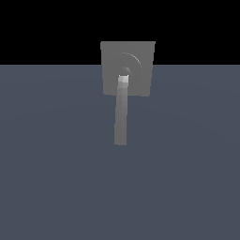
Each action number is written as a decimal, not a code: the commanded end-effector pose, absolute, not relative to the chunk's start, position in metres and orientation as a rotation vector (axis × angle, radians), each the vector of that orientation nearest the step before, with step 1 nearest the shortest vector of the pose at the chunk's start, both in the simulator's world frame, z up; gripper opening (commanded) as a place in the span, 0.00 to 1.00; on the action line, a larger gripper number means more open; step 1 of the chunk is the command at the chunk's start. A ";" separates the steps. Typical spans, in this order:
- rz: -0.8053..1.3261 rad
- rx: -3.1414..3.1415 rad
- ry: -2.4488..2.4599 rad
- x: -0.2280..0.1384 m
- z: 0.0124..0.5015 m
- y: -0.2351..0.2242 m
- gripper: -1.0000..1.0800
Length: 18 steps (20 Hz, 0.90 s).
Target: Turn on the faucet by rotating a designated handle.
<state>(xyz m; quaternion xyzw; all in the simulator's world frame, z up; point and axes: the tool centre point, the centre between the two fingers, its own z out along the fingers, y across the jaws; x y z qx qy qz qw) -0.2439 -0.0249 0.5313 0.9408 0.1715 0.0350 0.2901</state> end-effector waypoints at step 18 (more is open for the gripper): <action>-0.255 1.382 0.829 -0.221 0.623 0.061 0.00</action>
